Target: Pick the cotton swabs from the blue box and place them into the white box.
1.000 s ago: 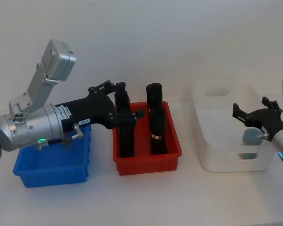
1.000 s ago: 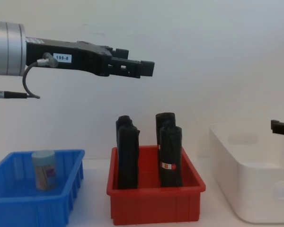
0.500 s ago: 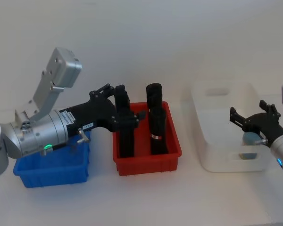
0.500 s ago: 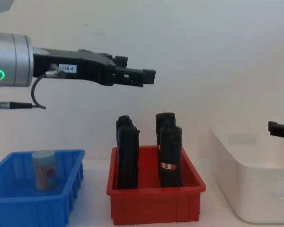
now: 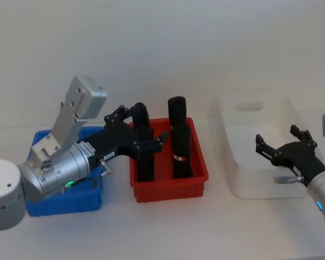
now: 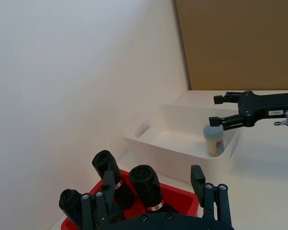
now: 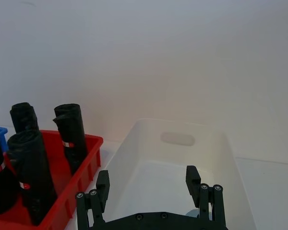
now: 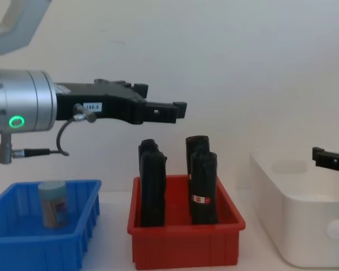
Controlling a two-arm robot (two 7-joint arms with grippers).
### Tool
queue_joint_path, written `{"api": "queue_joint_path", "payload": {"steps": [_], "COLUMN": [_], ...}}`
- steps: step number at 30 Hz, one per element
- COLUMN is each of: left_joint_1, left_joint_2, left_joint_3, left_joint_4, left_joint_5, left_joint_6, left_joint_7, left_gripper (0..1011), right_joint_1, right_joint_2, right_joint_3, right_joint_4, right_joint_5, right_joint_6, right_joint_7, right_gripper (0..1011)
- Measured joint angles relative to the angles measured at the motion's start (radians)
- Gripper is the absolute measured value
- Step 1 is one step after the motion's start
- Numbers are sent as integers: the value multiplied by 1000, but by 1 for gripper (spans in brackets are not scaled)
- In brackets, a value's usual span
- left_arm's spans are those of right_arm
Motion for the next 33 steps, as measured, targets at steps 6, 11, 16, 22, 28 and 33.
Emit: {"api": "queue_joint_path", "payload": {"steps": [6,11,16,22,28,33], "left_joint_1": [28,49,74,102,130,150], "left_joint_2": [-6,-10,-16,-21,-27,-32], "left_joint_3": [17,29,44,61,77,89], "left_joint_4": [-10,-17,-26,-35,-45,-52], "left_joint_5": [11,20,30,41,52,61], "left_joint_6": [-21,-36,-55,-76,-96,-112], "left_joint_7": [79,140,212,290,371,430], "left_gripper": [1000,1000,1000,999,1000,1000], "right_joint_1": [-60,-104,-157,-208,-234,-237], "right_joint_2": [9,15,22,30,34,34], "right_joint_3": [-5,-10,-15,-19,-22,-22], "right_joint_4": [-80,-139,-208,-277,-311,-315], "right_joint_5": [8,13,19,26,29,29], "right_joint_6": [2,3,4,6,7,7], "right_joint_7": [-6,-10,-16,-21,-23,-24], "right_gripper": [1001,1001,1001,1002,1002,1001]}}
